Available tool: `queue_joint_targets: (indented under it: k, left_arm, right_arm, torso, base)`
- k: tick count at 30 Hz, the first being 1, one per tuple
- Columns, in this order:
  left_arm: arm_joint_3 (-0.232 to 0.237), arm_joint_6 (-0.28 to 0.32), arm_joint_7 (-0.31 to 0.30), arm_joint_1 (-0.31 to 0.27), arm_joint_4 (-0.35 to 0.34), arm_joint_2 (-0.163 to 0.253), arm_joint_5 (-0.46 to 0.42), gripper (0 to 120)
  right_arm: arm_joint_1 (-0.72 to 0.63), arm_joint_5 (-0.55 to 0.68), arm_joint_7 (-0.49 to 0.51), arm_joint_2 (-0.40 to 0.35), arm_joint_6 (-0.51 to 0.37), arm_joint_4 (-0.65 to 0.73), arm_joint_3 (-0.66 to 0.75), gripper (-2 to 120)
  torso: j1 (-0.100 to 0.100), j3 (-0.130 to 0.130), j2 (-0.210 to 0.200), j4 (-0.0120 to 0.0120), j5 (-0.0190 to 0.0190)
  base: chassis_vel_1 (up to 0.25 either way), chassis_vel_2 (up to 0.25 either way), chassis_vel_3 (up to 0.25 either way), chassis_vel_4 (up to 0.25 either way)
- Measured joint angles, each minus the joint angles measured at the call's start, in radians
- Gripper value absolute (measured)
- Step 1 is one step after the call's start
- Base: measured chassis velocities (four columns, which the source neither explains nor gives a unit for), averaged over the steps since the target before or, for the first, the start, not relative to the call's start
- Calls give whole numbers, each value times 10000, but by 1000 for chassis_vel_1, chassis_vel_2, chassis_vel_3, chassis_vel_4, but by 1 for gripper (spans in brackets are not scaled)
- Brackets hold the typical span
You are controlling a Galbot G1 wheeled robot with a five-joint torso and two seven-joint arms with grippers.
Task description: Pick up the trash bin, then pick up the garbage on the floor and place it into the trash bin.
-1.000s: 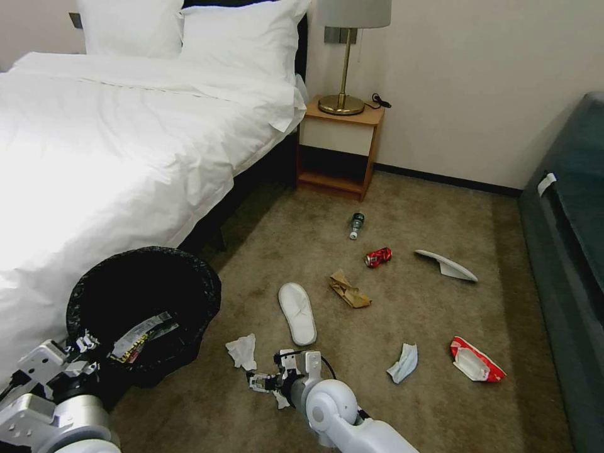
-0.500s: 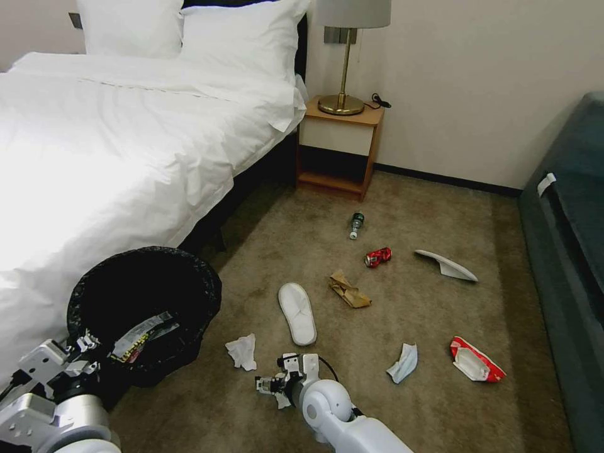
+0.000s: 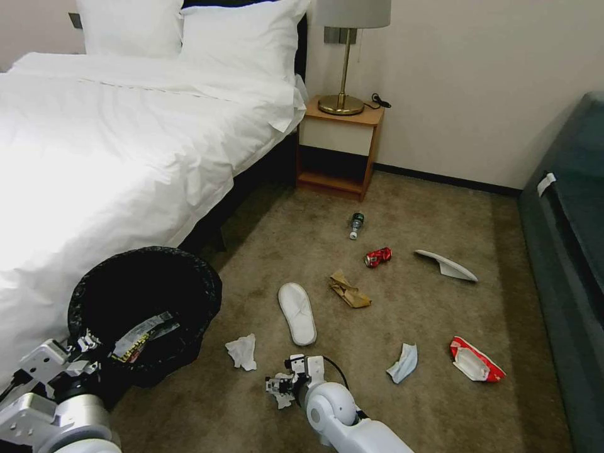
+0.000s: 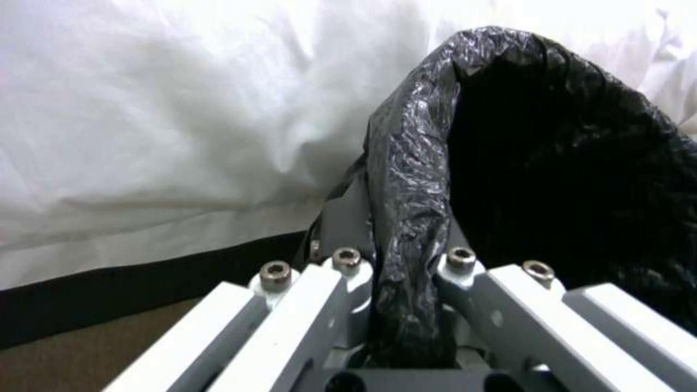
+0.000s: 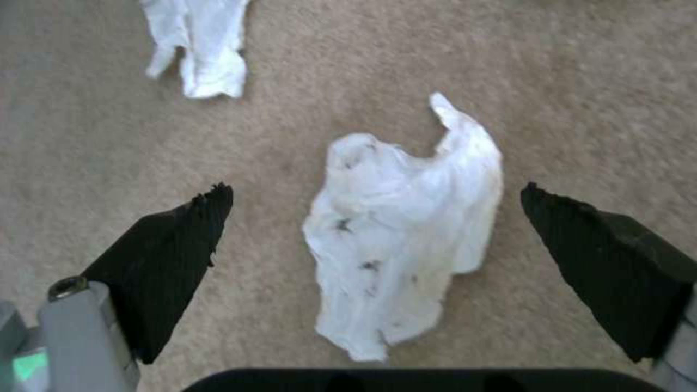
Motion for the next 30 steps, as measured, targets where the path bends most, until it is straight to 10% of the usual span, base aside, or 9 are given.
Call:
queue_joint_targets:
  k: [15, 30]
  left_arm:
    - [-29, -6, 3, -7, 9, 56, -58, 4]
    - [-47, -9, 9, -73, 73, 79, -101, 4]
  right_arm:
    - [111, -237, -129, 105, -1, -531, 185, 96]
    - [335, -599, -825, 327, 271, -1370, 355, 44]
  torso:
    - [0, 0, 0, 0, 0]
    - [0, 0, 0, 0, -1]
  base:
    - [0, 0, 0, 0]
    - [0, 0, 0, 0]
